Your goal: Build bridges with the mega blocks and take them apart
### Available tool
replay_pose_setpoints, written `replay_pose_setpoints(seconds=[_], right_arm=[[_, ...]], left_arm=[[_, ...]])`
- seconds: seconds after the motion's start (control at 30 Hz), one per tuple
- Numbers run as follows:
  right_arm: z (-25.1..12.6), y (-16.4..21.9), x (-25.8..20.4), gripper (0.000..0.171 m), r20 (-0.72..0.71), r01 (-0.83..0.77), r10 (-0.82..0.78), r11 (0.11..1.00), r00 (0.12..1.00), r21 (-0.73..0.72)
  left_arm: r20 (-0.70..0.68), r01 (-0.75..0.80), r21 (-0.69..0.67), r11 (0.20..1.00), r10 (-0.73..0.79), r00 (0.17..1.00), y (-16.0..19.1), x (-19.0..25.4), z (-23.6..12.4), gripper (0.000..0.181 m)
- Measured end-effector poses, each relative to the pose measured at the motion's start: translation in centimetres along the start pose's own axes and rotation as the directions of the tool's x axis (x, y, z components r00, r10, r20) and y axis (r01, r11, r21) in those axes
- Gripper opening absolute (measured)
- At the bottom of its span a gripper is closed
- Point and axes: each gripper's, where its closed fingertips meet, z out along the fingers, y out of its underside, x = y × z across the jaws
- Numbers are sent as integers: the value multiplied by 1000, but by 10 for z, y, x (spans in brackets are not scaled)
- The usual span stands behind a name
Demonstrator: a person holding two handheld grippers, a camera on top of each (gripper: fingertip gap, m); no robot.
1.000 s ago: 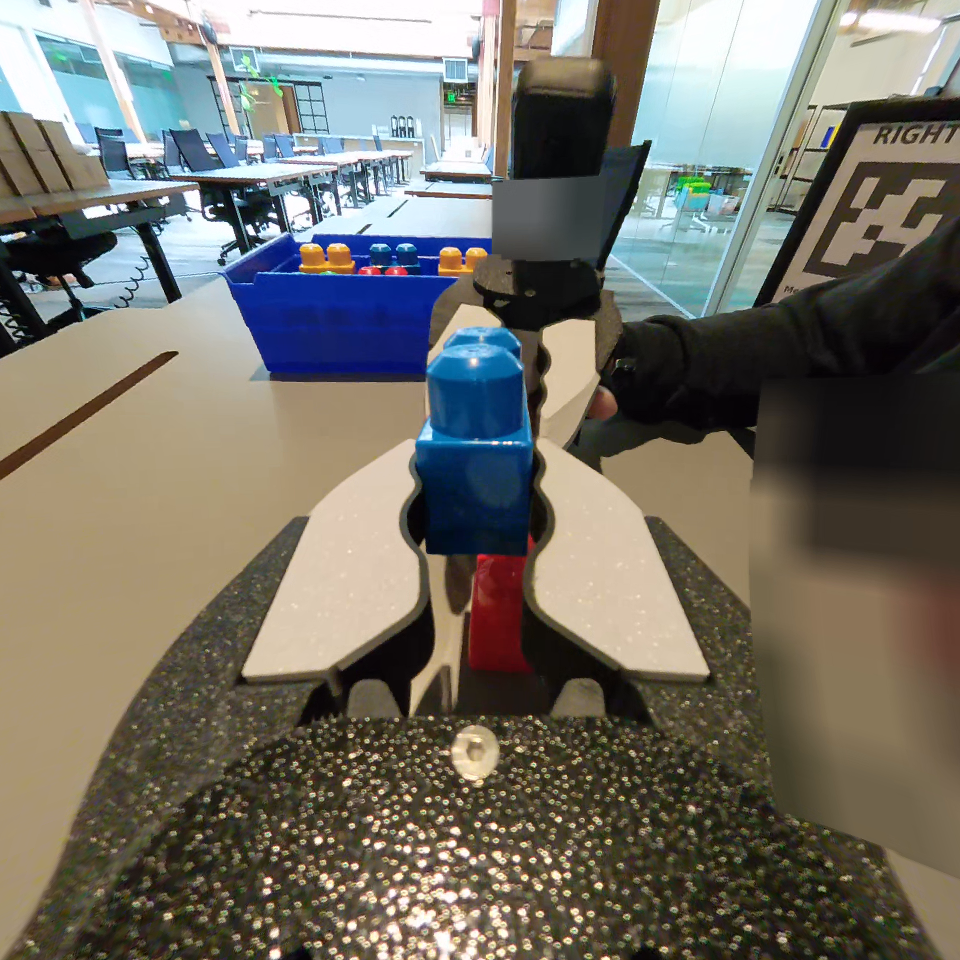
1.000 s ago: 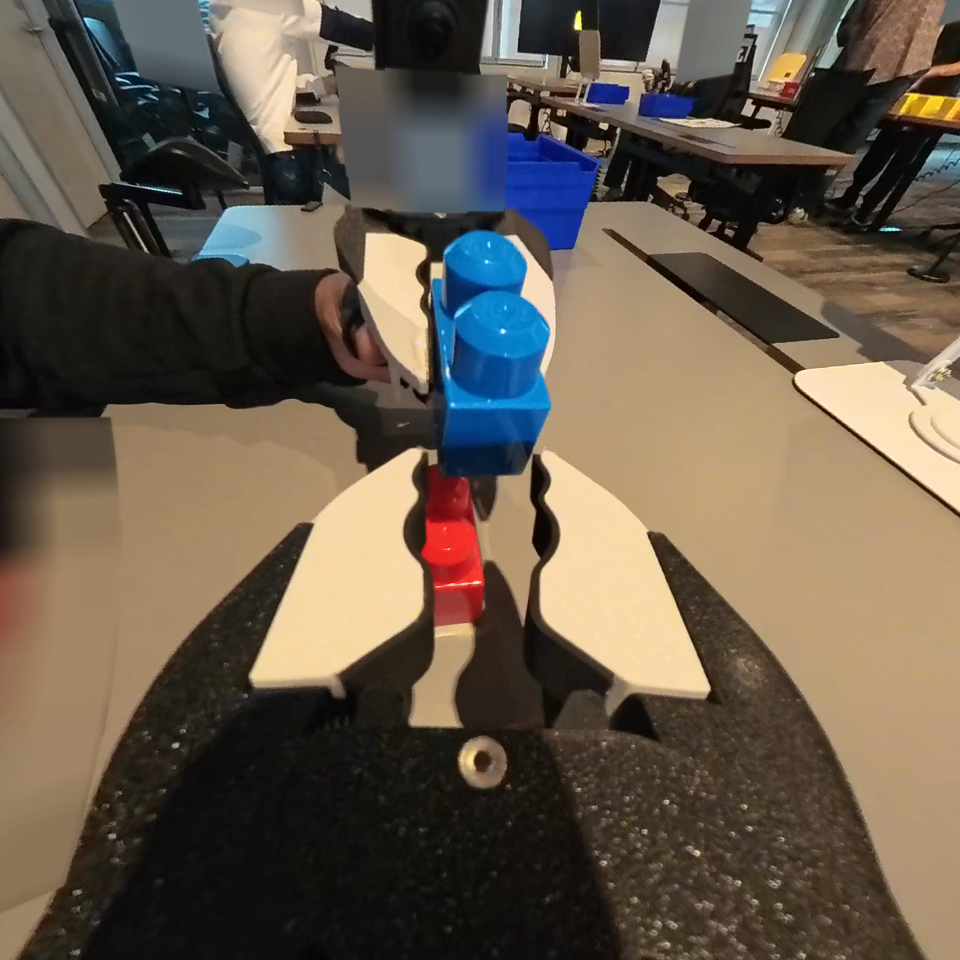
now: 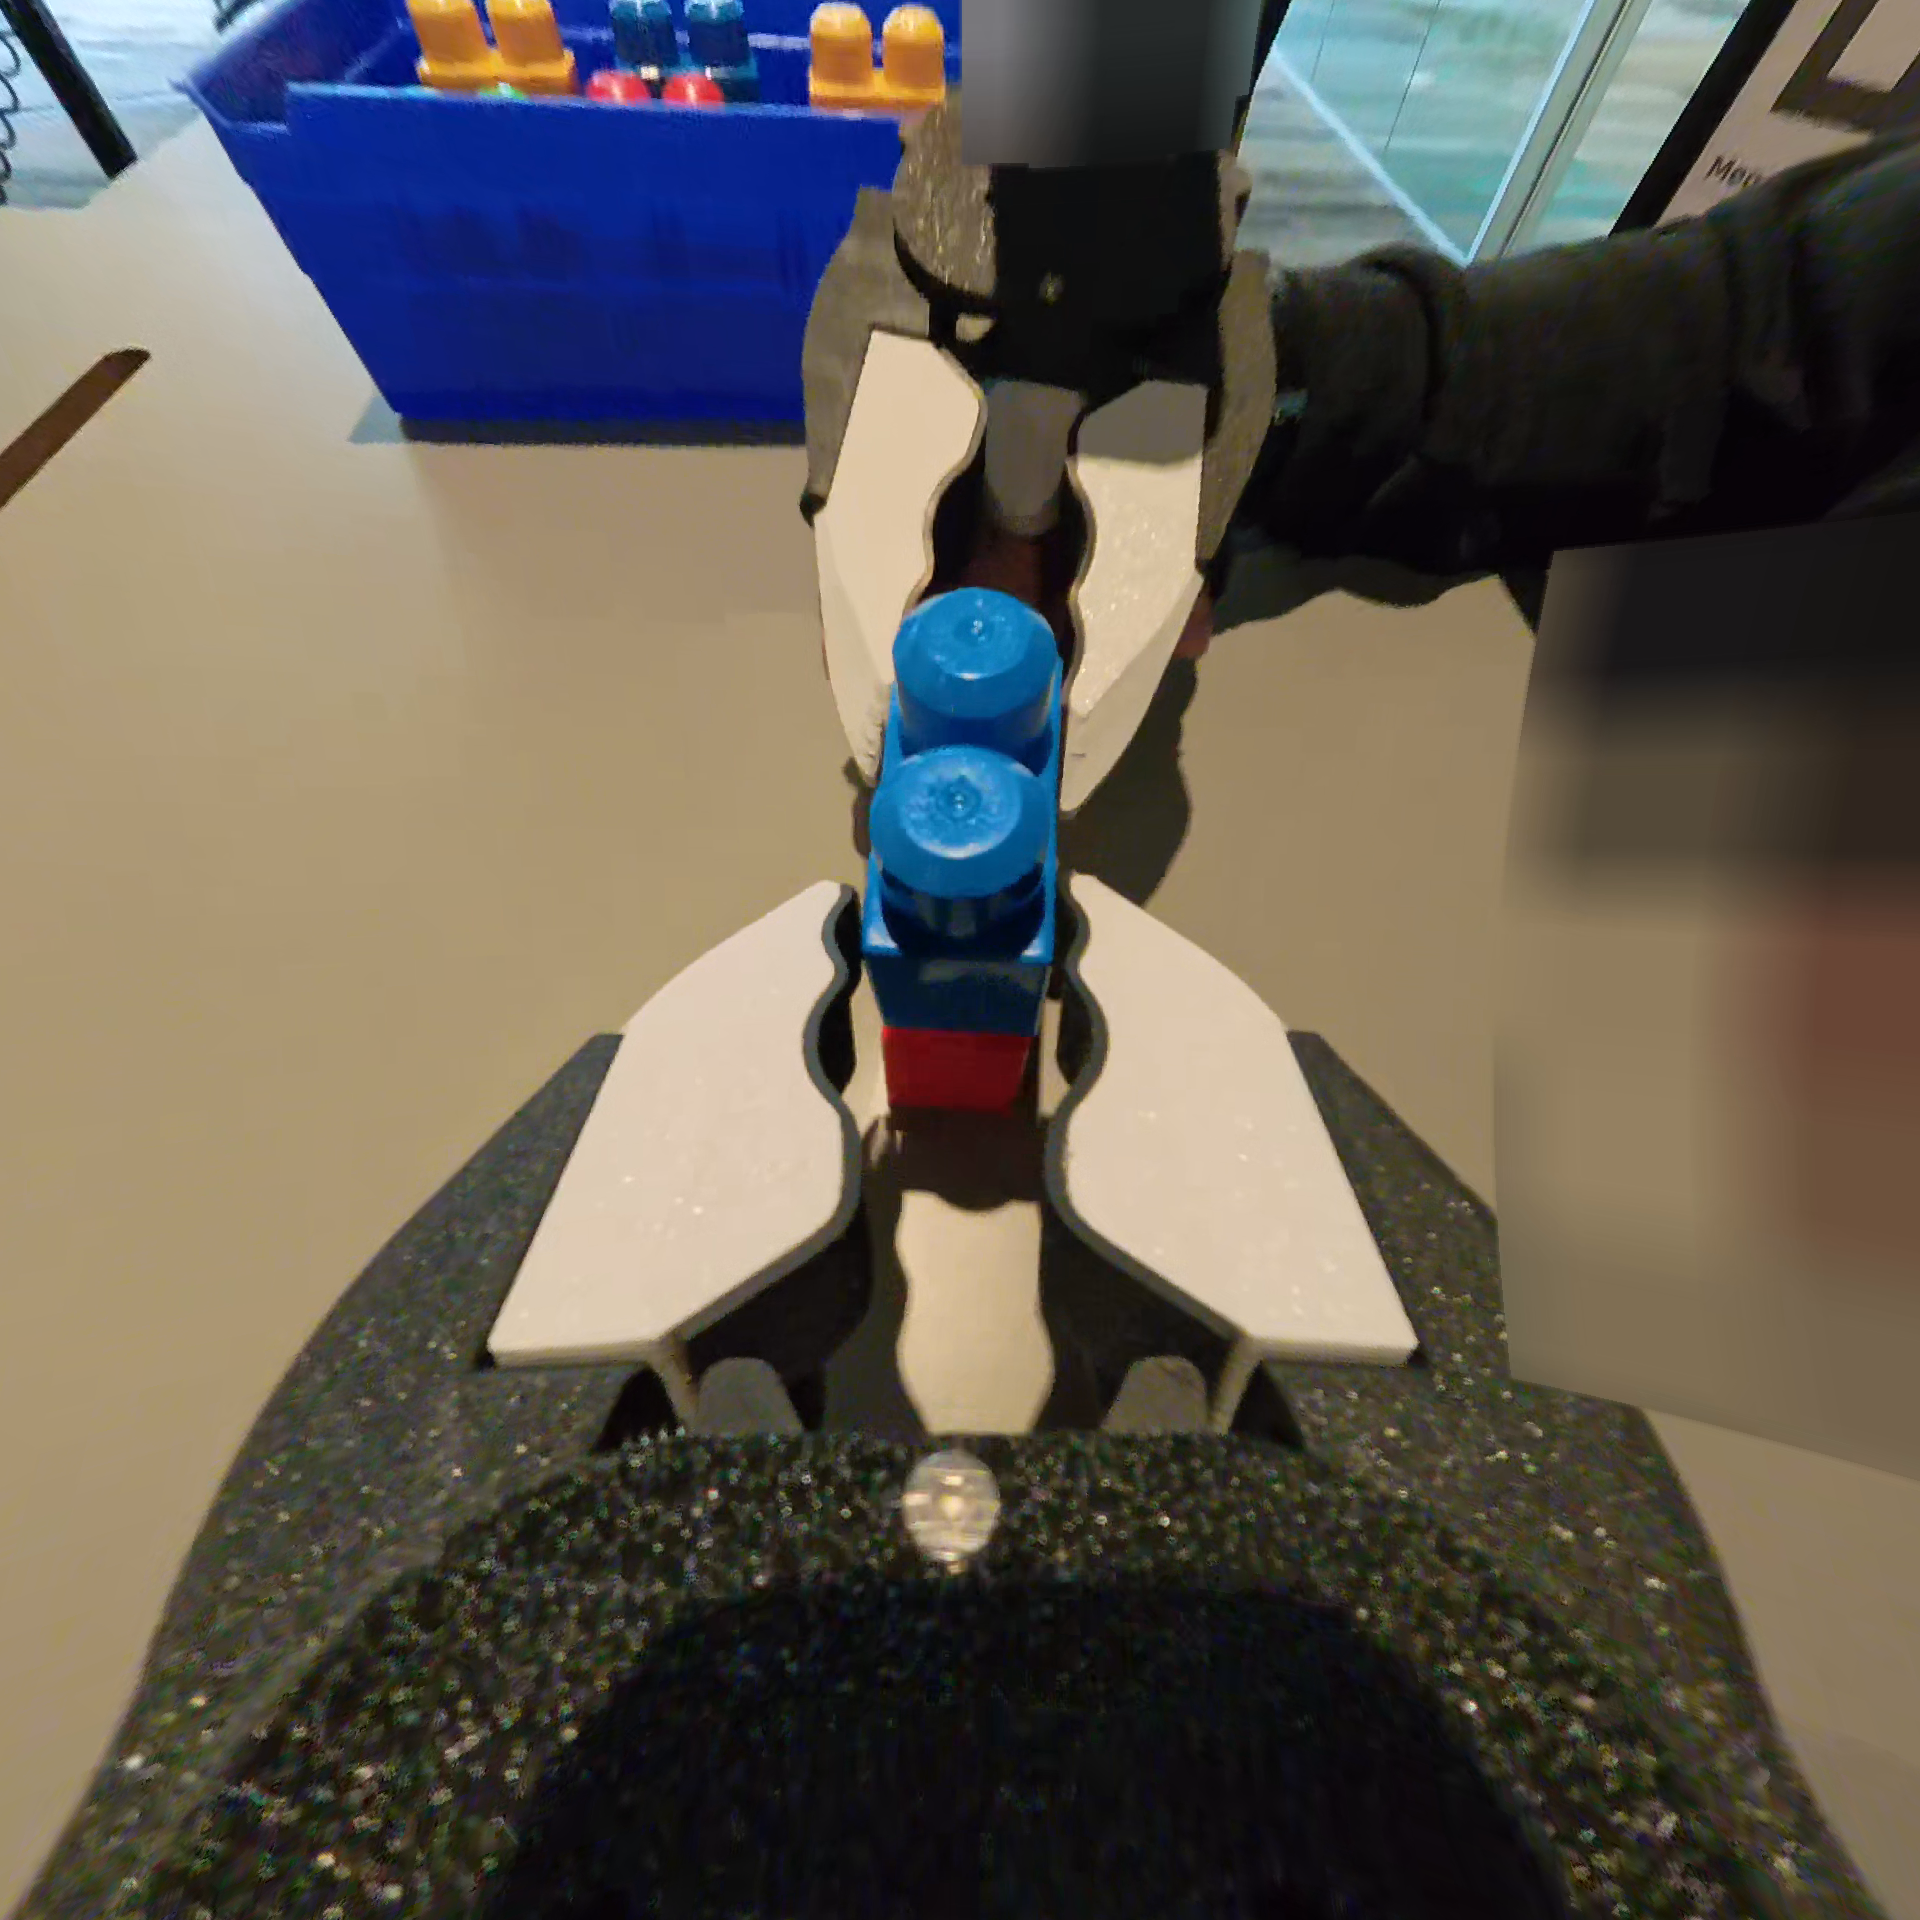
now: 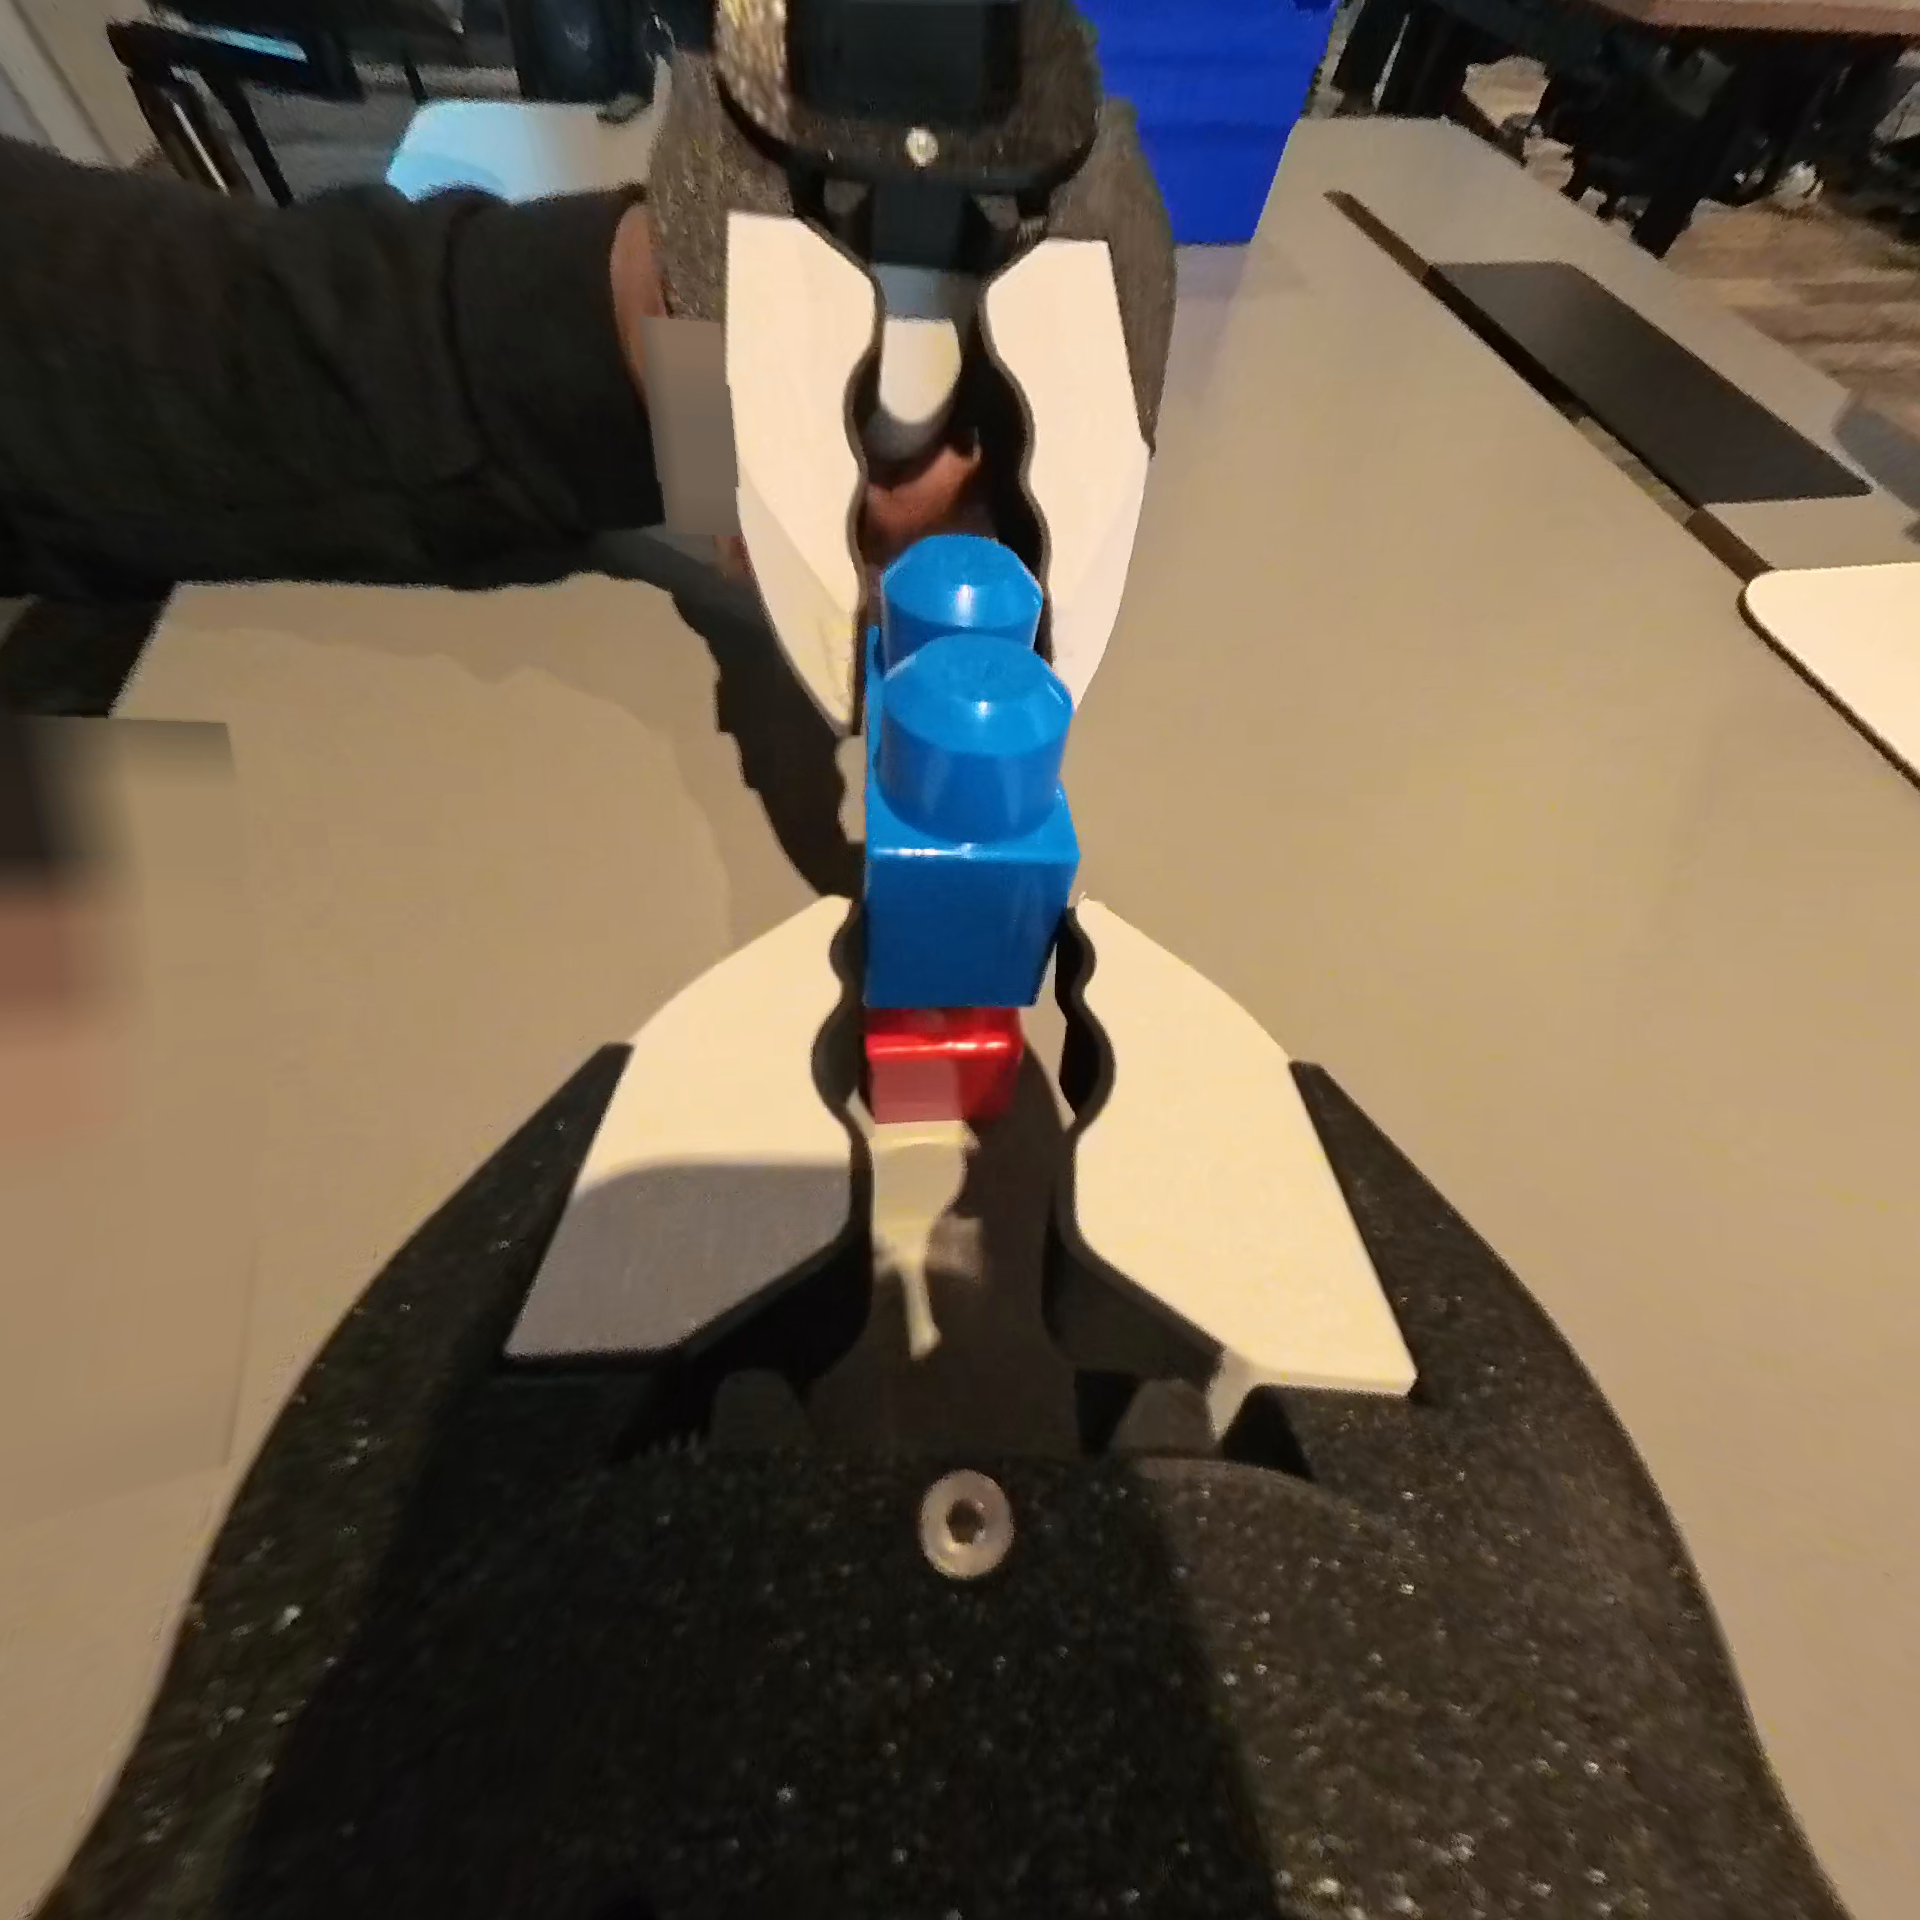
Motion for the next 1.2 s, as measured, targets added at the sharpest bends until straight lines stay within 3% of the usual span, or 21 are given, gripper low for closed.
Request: replay_pose_setpoints(seconds=[0.37,0.7,0.9,1.2], right_arm=[[-4,5,-1,35,-4,69,-69,997,998,-25],[-19,-11,-3,34,8,90,-91,993,996,74],[-31,-37,-1,30,-11,62,-61,967,998,246],[-21,-28,-4,24,8,42,-45,978,999,203]], left_arm=[[33,-50,-65,997,53,998,2,2,5,34],[37,-59,-98,993,63,997,3,4,8,34],[48,-64,-113,991,70,996,3,3,9,34],[56,-73,-120,990,80,995,3,3,9,34]])
